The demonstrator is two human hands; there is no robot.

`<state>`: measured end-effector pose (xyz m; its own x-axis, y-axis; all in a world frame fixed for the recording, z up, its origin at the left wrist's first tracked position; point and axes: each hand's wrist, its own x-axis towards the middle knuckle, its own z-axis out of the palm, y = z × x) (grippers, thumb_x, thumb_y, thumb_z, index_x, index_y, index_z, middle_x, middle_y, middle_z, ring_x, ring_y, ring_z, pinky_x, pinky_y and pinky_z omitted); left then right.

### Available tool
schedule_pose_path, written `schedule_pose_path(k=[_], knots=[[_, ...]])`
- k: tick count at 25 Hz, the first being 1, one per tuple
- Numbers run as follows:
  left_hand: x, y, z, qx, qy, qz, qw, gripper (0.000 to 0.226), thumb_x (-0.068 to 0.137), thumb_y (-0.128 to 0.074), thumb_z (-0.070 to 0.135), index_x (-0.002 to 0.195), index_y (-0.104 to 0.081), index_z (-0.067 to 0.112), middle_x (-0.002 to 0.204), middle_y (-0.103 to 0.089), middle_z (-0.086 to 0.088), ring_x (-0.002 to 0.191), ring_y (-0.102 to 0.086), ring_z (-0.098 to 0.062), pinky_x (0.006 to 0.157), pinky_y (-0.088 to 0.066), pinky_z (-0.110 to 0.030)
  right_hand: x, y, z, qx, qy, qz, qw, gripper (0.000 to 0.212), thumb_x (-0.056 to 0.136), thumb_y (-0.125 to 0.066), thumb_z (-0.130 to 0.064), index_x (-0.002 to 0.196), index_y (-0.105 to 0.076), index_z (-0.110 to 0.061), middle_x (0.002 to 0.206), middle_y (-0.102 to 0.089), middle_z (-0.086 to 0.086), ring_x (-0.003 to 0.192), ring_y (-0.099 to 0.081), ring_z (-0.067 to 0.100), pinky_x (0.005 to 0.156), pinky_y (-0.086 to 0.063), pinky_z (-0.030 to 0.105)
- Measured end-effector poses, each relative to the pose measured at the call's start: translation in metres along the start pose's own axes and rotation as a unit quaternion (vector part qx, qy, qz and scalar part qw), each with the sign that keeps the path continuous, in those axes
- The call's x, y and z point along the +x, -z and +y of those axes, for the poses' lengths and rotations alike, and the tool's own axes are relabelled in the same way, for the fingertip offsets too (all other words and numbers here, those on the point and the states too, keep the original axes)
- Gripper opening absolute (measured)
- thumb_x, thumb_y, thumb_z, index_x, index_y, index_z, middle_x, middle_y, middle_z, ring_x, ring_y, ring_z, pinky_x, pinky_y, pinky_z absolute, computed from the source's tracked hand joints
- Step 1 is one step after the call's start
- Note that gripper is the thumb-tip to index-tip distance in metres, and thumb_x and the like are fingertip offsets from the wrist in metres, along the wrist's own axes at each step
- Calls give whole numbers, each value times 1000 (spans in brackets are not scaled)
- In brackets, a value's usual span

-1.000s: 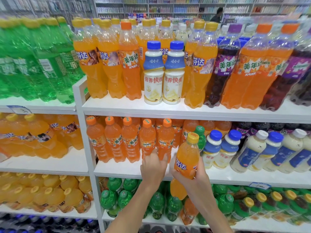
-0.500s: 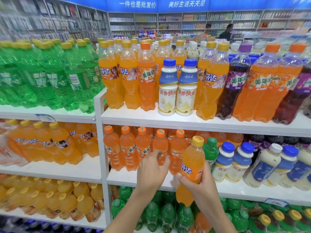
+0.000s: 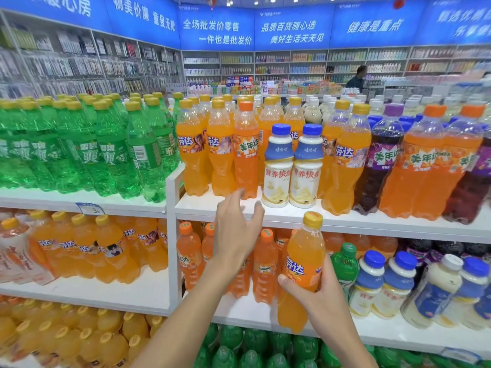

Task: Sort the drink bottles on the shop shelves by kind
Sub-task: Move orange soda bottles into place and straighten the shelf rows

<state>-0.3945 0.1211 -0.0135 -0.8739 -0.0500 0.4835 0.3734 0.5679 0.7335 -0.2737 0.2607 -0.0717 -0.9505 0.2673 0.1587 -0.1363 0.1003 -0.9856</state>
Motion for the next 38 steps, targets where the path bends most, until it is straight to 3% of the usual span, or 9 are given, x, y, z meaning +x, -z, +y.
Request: schedule_pose_path(k=[3,5,8,13,17,22,31,35,38], knots=[[44,-6,10,-11,-1,16,1000,65,101,-58,42,156,-38,14,154,-47,-2,142,-42,-19,116,-39,-38,5,-3,-12,1,11,-3,1000,57,78,-87,-31,114,-49,-53,97,-71,-26,87,-70,-2,76,-59,28],[63,-13,14,-18,17,22,999,73,100,-59,41,159,-29,12,159,-40,-5,147,-37,-22,119,-35,-40,9,-5,-17,2,15,-2,1000,55,79,-87,-30,114,-51,-51,96,-72,-24,87,-71,1,75,-59,27],[77,-25,16,-23,23,48,998,76,101,-60,38,161,-23,10,162,-34,-7,149,-33,-23,117,-32,-36,15,-5,-19,0,13,6,1000,54,78,-87,-30,114,-52,-50,97,-73,-21,87,-72,3,78,-61,32],[89,-49,14,6,39,89,995,81,99,-66,31,161,-19,6,157,-29,-11,140,-38,-29,109,-41,-37,18,-6,-19,-6,5,16,1000,55,72,-89,-38,97,-51,-69,97,-73,-20,88,-73,5,82,-63,42],[91,-66,10,47,37,120,991,90,92,-76,18,160,-19,5,153,-31,-14,135,-43,-33,104,-50,-41,17,-4,-16,1,0,21,1000,59,72,-90,-32,100,-53,-68,99,-74,-17,90,-73,9,82,-63,45],[89,-77,-4,20,30,156,987,85,92,-77,23,157,-23,11,148,-35,-12,127,-54,-33,96,-56,-46,16,3,-11,2,0,22,1000,63,72,-92,-29,108,-55,-64,104,-74,-16,94,-73,8,85,-61,44],[88,-53,-8,-48,19,73,996,92,92,-74,22,162,-15,13,155,-42,-9,140,-39,-29,111,-41,-41,17,2,-6,-10,-7,20,1000,58,73,-91,-34,110,-54,-59,101,-74,-15,92,-72,10,85,-61,50],[89,-40,-6,-68,28,43,996,97,85,-79,26,161,-20,15,151,-45,-6,135,-42,-22,101,-36,-28,20,-4,-14,-11,4,14,1000,55,74,-89,-35,104,-53,-63,100,-73,-17,91,-72,7,83,-62,45],[88,-34,-3,-105,35,28,993,92,81,-82,24,155,-28,17,137,-49,-3,113,-45,-9,89,-39,-25,22,-9,-19,-9,9,9,1000,55,76,-88,-34,111,-52,-57,99,-73,-20,90,-72,5,82,-63,39]])
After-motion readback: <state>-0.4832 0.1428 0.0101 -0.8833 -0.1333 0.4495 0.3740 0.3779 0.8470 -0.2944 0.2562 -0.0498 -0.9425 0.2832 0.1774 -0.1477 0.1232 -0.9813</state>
